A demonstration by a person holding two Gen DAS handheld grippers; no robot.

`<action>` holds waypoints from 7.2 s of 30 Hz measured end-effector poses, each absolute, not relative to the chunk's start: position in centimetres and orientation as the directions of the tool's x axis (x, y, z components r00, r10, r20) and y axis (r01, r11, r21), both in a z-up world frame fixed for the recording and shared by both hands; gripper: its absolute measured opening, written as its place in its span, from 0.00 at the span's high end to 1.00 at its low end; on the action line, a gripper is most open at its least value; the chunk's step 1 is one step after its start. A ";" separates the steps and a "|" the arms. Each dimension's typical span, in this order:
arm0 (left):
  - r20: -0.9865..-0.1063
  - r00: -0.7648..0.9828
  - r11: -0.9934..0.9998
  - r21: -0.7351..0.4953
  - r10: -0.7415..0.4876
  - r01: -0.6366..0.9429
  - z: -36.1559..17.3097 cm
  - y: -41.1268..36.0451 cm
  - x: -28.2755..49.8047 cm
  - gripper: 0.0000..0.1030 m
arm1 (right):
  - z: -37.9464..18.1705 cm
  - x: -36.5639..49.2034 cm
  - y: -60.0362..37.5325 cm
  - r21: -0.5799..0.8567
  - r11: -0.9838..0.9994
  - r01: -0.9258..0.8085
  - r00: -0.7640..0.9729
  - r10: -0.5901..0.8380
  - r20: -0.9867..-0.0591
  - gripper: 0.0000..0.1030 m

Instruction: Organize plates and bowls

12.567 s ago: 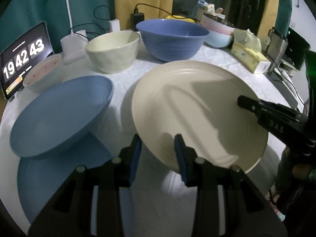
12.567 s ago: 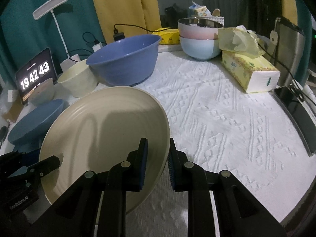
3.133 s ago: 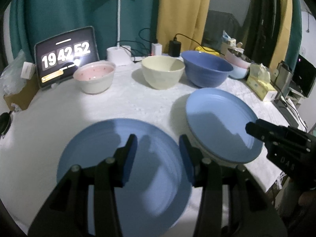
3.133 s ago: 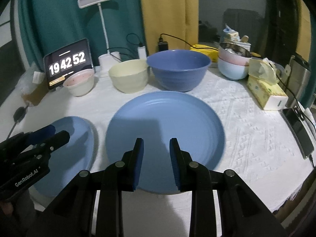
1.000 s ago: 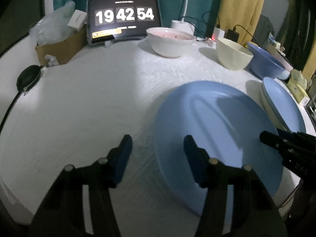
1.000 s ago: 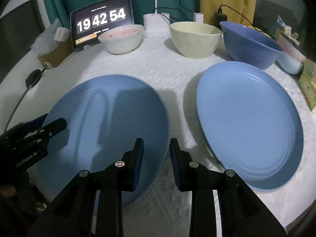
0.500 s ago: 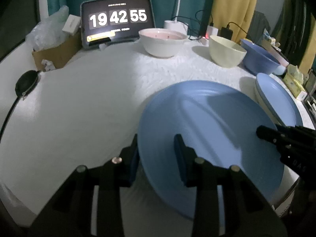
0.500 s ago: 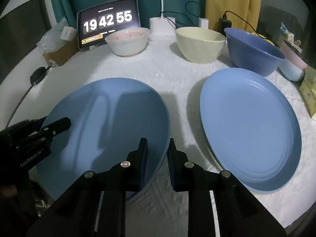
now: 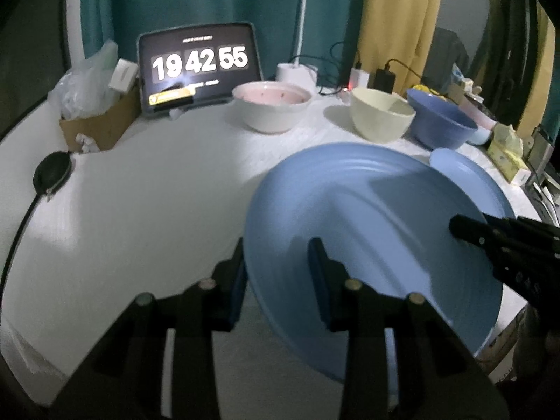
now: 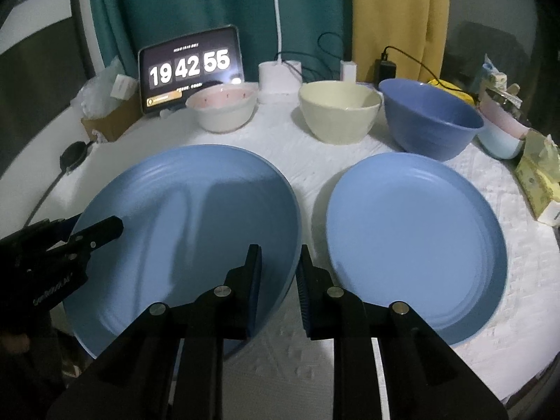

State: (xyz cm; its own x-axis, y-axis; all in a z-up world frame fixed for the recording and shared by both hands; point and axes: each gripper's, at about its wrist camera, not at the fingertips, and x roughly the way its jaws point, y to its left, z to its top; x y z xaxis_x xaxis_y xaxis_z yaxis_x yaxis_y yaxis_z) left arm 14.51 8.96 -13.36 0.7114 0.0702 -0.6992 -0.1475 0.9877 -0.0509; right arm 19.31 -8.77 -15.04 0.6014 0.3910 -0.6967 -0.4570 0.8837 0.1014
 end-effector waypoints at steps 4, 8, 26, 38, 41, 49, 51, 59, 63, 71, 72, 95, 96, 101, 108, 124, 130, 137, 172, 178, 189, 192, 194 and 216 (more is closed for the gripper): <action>-0.686 0.725 0.990 -0.046 0.065 -0.132 -12.5 8.0 14.6 0.67 | -14.4 19.4 -9.9 0.109 0.890 -0.444 0.620 0.392 -0.680 0.79; -0.678 0.733 0.992 -0.041 0.061 -0.120 -11.8 7.1 14.8 0.67 | -14.1 19.6 -11.0 0.117 0.894 -0.433 0.630 0.393 -0.670 0.79; -0.675 0.738 1.000 0.000 0.016 -0.022 -10.5 0.5 17.0 0.67 | -13.8 20.6 -17.9 0.167 0.928 -0.334 0.680 0.360 -0.639 0.79; -0.686 0.727 0.999 0.023 -0.017 0.045 -10.5 -3.7 19.0 0.67 | -14.4 22.0 -21.9 0.200 0.942 -0.270 0.694 0.334 -0.638 0.79; -0.688 0.725 0.998 0.030 -0.020 0.056 -10.6 -4.5 19.6 0.67 | -14.6 22.5 -22.6 0.205 0.944 -0.258 0.696 0.328 -0.639 0.79; -0.700 0.713 0.996 0.034 -0.037 0.086 -11.3 -6.6 21.5 0.67 | -15.2 23.9 -24.4 0.212 0.951 -0.223 0.696 0.308 -0.649 0.79; -0.704 0.709 0.995 0.034 -0.041 0.092 -11.5 -7.0 22.0 0.67 | -15.4 24.3 -24.9 0.213 0.953 -0.217 0.695 0.304 -0.652 0.79; -0.719 0.693 0.993 0.030 -0.055 0.111 -12.3 -8.1 23.6 0.66 | -15.9 25.5 -26.0 0.205 0.959 -0.195 0.696 0.282 -0.661 0.79; -0.727 0.685 0.993 0.028 -0.060 0.116 -12.7 -8.5 24.3 0.66 | -16.2 26.0 -26.5 0.203 0.962 -0.183 0.695 0.273 -0.665 0.79; -0.735 0.676 0.992 0.030 -0.059 0.120 -13.4 -9.2 25.1 0.66 | -16.8 26.6 -27.1 0.203 0.964 -0.169 0.692 0.263 -0.672 0.79; -0.738 0.672 0.992 0.030 -0.059 0.119 -13.6 -9.3 25.2 0.66 | -16.9 26.7 -27.1 0.204 0.965 -0.167 0.691 0.262 -0.674 0.79; -0.738 0.674 0.998 0.021 -0.025 0.060 -13.3 -7.8 25.3 0.57 | -16.4 26.4 -27.7 0.202 0.972 -0.119 0.705 0.226 -0.672 0.66; -0.739 0.673 0.999 0.015 -0.024 0.052 -13.3 -7.6 25.4 0.57 | -16.4 26.4 -27.7 0.204 0.972 -0.117 0.703 0.226 -0.674 0.66; -0.749 0.662 1.000 -0.008 -0.024 0.027 -13.7 -7.1 25.7 0.57 | -16.7 26.6 -28.0 0.213 0.971 -0.105 0.698 0.225 -0.680 0.61; -0.774 0.630 0.997 -0.081 -0.067 0.006 -14.8 -6.6 26.9 0.57 | -17.7 27.4 -28.5 0.238 0.968 -0.085 0.675 0.231 -0.700 0.60; -0.771 0.620 0.987 -0.152 -0.145 0.042 -16.2 -7.1 28.3 0.56 | -19.6 28.8 -28.5 0.369 0.923 -0.110 0.607 0.357 -0.710 0.58; -0.772 0.618 0.989 -0.130 -0.149 0.076 -16.0 -8.2 28.2 0.57 | -19.7 28.9 -27.7 0.380 0.914 -0.139 0.597 0.384 -0.704 0.58; -0.776 0.613 0.989 -0.123 -0.148 0.083 -15.9 -8.2 28.2 0.58 | -19.7 28.8 -27.6 0.377 0.918 -0.127 0.600 0.373 -0.707 0.58; -0.733 0.671 0.988 -0.155 -0.109 -0.010 -14.0 -0.7 23.2 0.58 | -16.1 25.9 -19.4 0.292 0.928 -0.230 0.616 0.371 -0.695 0.58; -0.721 0.687 0.984 -0.170 -0.087 -0.053 -14.0 2.3 22.2 0.58 | -15.6 25.8 -16.1 0.263 0.924 -0.277 0.606 0.381 -0.698 0.58; -0.696 0.718 0.980 -0.154 -0.016 -0.127 -14.2 7.3 21.6 0.58 | -16.0 26.7 -10.2 0.223 0.920 -0.324 0.579 0.379 -0.722 0.61; -0.703 0.711 0.975 -0.161 -0.005 -0.152 -14.8 8.9 21.6 0.58 | -16.2 27.0 -8.7 0.223 0.913 -0.343 0.564 0.389 -0.728 0.64; -0.706 0.708 0.972 -0.168 0.000 -0.167 -15.0 9.8 21.6 0.58 | -16.3 27.2 -7.8 0.226 0.907 -0.355 0.551 0.399 -0.733 0.64; -0.728 0.684 0.959 -0.166 0.037 -0.228 -16.1 14.9 21.9 0.58 | -17.4 29.1 -1.9 0.228 0.888 -0.399 0.507 0.420 -0.753 0.63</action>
